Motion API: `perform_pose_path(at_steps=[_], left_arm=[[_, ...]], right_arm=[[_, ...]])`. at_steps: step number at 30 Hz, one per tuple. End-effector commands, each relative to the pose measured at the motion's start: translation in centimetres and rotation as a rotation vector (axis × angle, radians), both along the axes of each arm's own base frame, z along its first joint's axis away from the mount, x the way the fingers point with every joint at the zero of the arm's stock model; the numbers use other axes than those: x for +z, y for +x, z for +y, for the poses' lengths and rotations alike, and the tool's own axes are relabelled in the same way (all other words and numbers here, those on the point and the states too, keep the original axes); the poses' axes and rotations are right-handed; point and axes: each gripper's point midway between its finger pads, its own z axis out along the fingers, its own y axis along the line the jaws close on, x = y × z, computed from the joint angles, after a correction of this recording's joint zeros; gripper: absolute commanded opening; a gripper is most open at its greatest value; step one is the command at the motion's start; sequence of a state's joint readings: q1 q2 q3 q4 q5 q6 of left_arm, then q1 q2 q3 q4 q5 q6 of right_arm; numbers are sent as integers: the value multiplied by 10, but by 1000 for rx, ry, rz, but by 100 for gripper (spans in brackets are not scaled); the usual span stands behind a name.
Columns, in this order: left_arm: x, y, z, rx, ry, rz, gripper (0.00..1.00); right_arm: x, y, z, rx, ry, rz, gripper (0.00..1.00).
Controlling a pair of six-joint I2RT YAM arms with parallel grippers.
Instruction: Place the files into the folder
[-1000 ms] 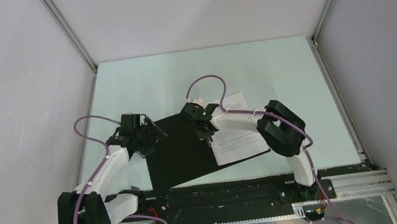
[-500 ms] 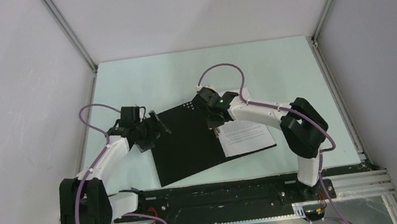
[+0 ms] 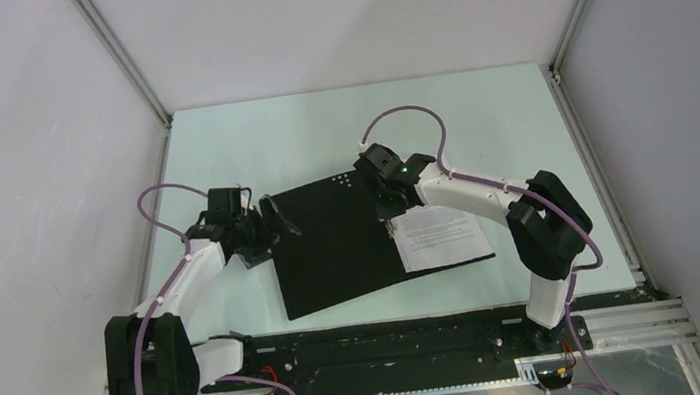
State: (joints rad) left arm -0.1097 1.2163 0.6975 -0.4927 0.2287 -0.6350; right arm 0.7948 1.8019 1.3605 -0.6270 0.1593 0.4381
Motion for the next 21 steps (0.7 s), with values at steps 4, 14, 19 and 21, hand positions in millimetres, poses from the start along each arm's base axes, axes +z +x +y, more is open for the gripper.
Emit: perform_pose_path(at_steps=[4,14,19,21], left_arm=[[9,-4,-13,-77,-72,-37,100],[79,6,-34,-129,-208,-247,100],[97,4,-42,-140,-249,-282,100],[102,4,-42,-142,-252,-295,100]], right_arm=[[35,9,3,9,86,-67,0],[19,9,15,-14,128,-26,0],[-1,5,33,-31,156,19,0],[-8,2,42,-34,180,38,0]])
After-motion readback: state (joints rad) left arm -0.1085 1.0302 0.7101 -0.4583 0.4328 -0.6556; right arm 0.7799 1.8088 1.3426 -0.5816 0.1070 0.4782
